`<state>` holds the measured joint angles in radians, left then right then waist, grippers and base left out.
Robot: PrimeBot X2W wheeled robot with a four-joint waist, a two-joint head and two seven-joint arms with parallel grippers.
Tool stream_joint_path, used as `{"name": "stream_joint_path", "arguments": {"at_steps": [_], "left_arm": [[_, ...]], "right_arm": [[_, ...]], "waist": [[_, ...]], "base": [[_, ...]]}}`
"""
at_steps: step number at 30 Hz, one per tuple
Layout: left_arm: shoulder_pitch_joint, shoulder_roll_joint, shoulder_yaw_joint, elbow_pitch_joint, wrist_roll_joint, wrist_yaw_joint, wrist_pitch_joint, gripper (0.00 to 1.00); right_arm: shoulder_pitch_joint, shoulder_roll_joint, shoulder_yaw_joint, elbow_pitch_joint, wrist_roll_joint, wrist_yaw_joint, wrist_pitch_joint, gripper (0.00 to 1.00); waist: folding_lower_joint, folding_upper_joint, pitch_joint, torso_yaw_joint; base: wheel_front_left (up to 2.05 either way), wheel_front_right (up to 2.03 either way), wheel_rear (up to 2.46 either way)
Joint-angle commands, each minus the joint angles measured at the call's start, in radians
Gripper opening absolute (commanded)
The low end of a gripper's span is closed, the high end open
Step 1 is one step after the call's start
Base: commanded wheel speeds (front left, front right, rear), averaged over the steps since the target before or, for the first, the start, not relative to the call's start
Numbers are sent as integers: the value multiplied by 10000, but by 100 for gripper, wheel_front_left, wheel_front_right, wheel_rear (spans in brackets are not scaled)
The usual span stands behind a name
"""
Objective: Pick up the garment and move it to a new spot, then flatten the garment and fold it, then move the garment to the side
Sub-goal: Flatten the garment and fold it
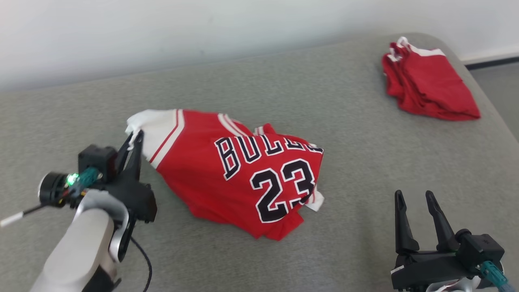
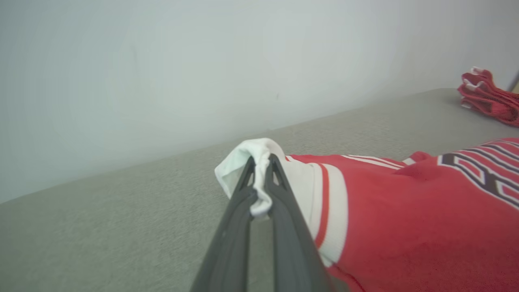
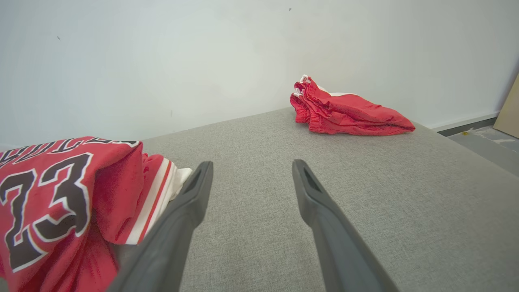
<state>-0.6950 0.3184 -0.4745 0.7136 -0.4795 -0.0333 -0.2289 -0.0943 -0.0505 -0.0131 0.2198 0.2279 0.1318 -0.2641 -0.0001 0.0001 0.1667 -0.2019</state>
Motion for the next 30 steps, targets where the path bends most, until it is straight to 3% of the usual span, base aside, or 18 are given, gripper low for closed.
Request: {"name": "stream_joint_path", "arguments": {"at_steps": [1, 9, 15, 24, 26, 27, 30], "left_arm": [[664, 194, 215, -486, -137, 316, -115, 0], [3180, 726, 867, -2595, -560, 1399, -237, 0], [5339, 775, 1285, -3977, -1140, 2122, -215, 0], [6924, 411, 1375, -4551, -1648, 2594, -113, 0], [6901, 455, 1378, -4514, -1555, 2617, -165, 77], [6849, 470, 1396, -4525, -1512, 2630, -181, 100], [6639, 598, 1535, -4820, -1386, 2696, -257, 100]], "right_arm": [[129, 3, 7, -24, -62, -27, 1, 100], [308, 0, -42, -23, -85, -27, 1, 100], [343, 1, -32, -78, -179, -27, 58, 100], [385, 0, -67, -118, -281, -27, 218, 100], [397, 1, -41, -114, -295, -27, 240, 100], [401, 0, -47, -125, -307, -27, 249, 100], [405, 1, -21, -145, -299, -27, 290, 100]], "waist": [[1, -1, -407, 844], [1, -1, -568, 1514], [1, -1, -568, 1795], [1, -1, -719, 1880], [1, -1, -786, 1853], [1, -1, -817, 1838], [1, -1, -898, 1741]], "base": [[0, 0, 0], [0, 0, 0], [0, 0, 0], [0, 0, 0], [0, 0, 0], [0, 0, 0], [0, 0, 0]]}}
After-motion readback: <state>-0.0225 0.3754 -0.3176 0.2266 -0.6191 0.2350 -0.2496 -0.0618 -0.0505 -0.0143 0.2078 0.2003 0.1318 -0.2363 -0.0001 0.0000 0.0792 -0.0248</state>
